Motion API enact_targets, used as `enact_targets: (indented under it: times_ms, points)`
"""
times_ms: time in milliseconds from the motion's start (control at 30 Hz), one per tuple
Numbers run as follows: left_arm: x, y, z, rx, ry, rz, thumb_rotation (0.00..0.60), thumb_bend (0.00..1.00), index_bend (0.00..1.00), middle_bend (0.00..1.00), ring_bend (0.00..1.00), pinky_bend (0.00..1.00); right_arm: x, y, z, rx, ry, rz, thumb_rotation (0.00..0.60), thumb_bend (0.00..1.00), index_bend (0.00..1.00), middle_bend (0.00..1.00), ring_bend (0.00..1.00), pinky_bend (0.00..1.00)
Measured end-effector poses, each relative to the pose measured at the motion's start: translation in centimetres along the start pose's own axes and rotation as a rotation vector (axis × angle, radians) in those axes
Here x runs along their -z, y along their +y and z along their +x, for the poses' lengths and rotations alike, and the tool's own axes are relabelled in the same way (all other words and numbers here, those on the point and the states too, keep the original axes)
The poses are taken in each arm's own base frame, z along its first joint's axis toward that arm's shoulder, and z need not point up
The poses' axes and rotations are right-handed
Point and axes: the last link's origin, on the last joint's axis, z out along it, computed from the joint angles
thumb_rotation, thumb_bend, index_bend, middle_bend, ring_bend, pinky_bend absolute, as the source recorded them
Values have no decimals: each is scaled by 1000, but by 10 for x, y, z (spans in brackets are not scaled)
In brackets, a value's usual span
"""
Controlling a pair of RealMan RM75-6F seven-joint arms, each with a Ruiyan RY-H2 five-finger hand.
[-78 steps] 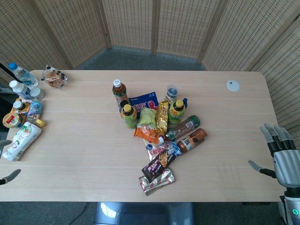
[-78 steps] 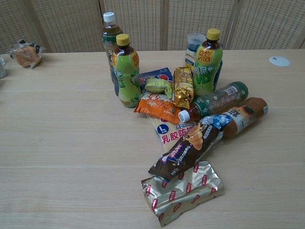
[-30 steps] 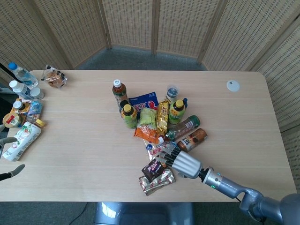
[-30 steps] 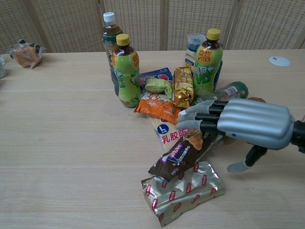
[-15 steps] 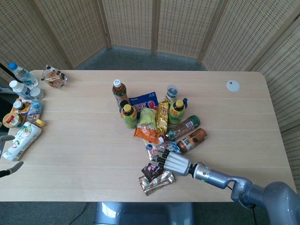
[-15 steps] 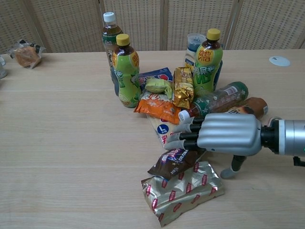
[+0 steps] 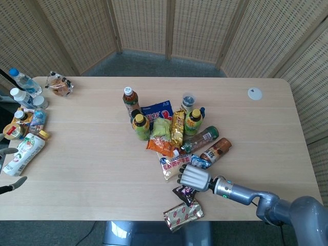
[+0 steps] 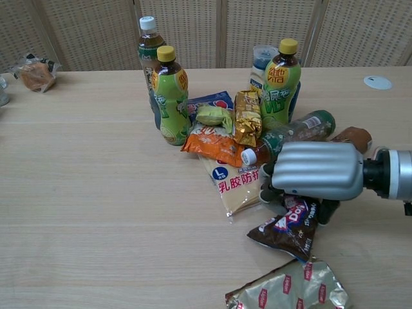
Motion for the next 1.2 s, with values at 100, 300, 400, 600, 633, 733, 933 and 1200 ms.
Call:
enact_targets:
  times_ms: [100,300,400,600,633,733,933,1200]
  points:
    - [1,1,0,2,-3,-3,600,0,317,0,0,0,2,0,6,9,16,-8,600,163,595,629,382,551]
    - [2,3,-1,5,-7,-13,600,0,318,0,0,0,6,1,22,41,53,-16,600,165,598,629,382,551]
    - [2,3,-1,8,-8,-15,600,0,318,0,0,0,9,1,33,55,74,-18,600,165,598,629,382,551]
    - [3,3,0,21,-9,-21,600,0,317,0,0,0,15,-3,62,83,121,-16,600,165,599,629,382,551]
    - [3,3,1,23,-9,-21,600,0,317,0,0,0,15,-4,67,89,130,-16,600,166,600,630,382,551]
    - [3,3,2,31,-9,-23,600,0,318,0,0,0,14,-7,87,108,166,-15,600,166,600,630,382,551]
    - [4,2,5,41,-8,-27,600,0,319,0,0,0,1,-8,137,155,267,-22,600,165,599,629,382,551]
    - [4,2,5,41,-13,-30,600,0,317,0,0,0,-17,-5,184,189,366,-44,600,164,600,629,382,551]
